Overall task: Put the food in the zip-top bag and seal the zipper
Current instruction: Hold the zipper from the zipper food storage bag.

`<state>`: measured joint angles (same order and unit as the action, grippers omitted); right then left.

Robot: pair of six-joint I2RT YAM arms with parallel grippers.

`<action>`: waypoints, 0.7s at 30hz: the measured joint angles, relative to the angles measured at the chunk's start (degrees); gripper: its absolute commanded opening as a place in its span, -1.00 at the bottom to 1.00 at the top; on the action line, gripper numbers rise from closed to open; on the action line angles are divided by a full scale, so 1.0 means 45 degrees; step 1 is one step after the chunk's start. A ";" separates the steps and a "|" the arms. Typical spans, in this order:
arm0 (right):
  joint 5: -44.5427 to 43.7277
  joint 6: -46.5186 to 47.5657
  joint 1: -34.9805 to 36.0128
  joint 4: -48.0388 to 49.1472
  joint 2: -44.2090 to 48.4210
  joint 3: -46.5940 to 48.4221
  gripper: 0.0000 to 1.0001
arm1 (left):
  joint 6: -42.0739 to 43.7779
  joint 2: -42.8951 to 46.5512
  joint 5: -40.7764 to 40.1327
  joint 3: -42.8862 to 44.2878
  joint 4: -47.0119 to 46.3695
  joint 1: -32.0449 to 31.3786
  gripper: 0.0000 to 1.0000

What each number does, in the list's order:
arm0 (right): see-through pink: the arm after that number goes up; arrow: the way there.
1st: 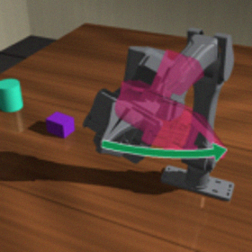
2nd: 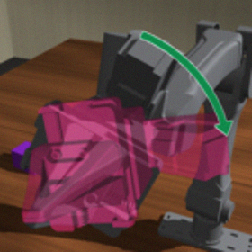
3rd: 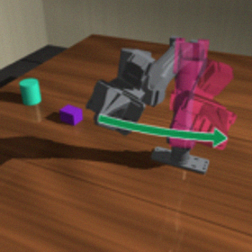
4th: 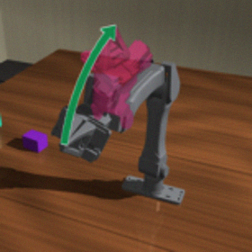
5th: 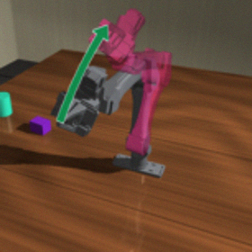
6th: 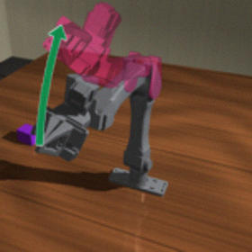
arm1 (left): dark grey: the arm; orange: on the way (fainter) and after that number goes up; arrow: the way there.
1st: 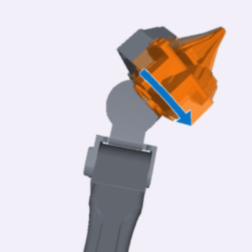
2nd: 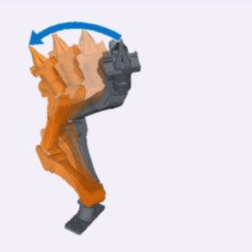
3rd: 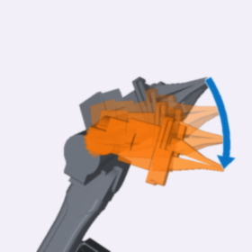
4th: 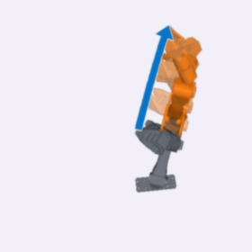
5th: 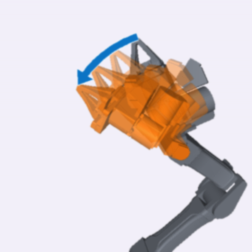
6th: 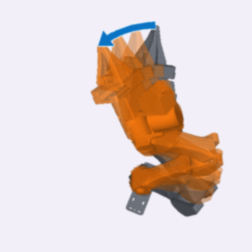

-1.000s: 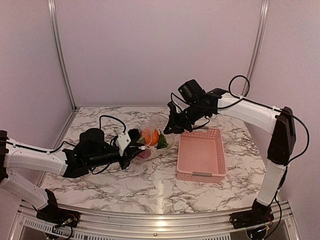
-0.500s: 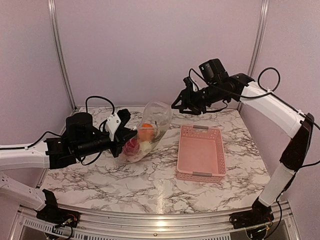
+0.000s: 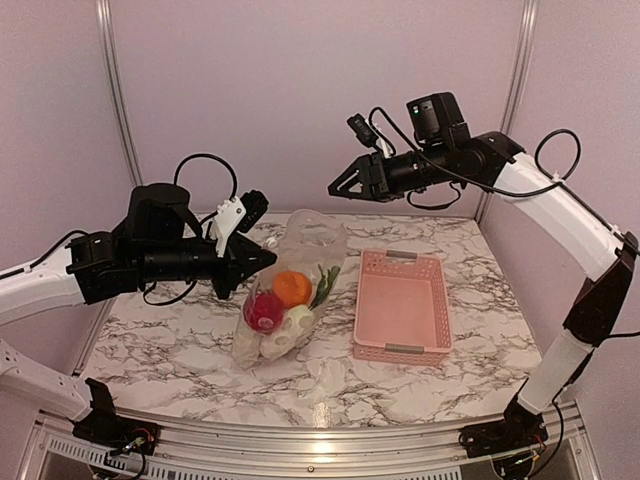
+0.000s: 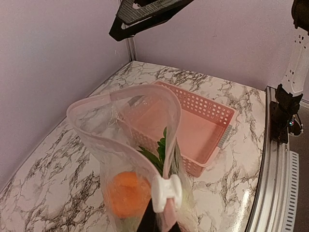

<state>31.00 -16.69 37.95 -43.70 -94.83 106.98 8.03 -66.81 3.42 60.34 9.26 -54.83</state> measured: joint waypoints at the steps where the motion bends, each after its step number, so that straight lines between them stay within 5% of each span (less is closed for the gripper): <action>1: 0.0243 0.0262 0.0136 0.0087 -0.0019 0.0000 0.02 | 0.0000 -0.0058 0.0272 0.0049 0.0005 0.0000 -1.00; 10: 0.1370 0.3196 0.1870 -0.0024 -0.0262 0.1452 0.12 | 0.0525 -0.1773 0.2492 0.2030 0.0131 0.0000 -1.00; 21: 0.2001 0.5110 0.1982 -0.0146 -0.0335 0.1093 0.29 | 0.0758 -0.1452 0.3517 0.1214 -0.0364 0.0253 -1.00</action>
<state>40.01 6.31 46.87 -44.36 -96.33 111.90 11.44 -73.34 19.25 65.80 7.62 -53.69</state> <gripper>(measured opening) 0.624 0.005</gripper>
